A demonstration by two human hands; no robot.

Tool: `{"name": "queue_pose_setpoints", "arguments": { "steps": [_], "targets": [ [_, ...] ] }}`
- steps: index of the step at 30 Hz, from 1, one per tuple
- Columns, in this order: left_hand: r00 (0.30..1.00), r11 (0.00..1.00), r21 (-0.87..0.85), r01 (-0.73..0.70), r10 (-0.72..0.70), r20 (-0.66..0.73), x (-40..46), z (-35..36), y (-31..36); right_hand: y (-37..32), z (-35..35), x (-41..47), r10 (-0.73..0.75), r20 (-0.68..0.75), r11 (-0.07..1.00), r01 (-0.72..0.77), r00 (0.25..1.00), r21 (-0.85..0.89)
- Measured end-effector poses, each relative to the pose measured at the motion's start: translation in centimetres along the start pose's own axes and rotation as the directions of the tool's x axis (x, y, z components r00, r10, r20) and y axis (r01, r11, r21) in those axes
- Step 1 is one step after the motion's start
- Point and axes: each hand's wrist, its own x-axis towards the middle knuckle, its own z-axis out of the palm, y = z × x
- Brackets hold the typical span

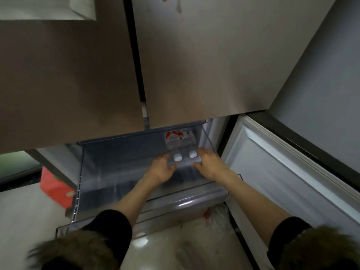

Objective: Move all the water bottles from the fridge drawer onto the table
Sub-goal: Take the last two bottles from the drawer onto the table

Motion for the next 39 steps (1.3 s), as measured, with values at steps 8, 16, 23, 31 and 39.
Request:
{"name": "queue_pose_setpoints", "arguments": {
  "steps": [8, 16, 23, 31, 39],
  "targets": [
    [0.957, 0.927, -0.238, 0.289, -0.277, 0.086, 6.6, 3.2, -0.1, 1.1, 1.9, 7.6, 0.133, 0.193, 0.988, -0.145, 0.972, 0.051],
    [0.86, 0.732, -0.482, 0.482, -0.5, 0.101, 10.6, 5.6, 0.8, 0.6, 4.0, 10.6, 0.257, 0.213, 0.937, -0.297, 0.943, 0.184],
    [0.819, 0.646, -0.552, 0.527, -0.559, 0.129, 10.7, 5.8, -0.2, 1.1, 4.2, 11.5, 0.353, 0.142, 0.9, -0.377, 0.925, 0.218],
    [0.794, 0.34, -0.808, 0.482, -0.559, 0.239, 8.0, 4.2, -0.9, 0.0, 4.0, 9.9, 0.341, 0.228, 0.856, -0.401, 0.912, 0.327],
    [0.82, 0.432, -0.849, 0.305, -0.573, 0.003, 4.8, 2.2, -2.1, -0.4, 2.3, 5.4, 0.378, 0.153, 0.841, -0.408, 0.913, 0.355]
  ]
}}
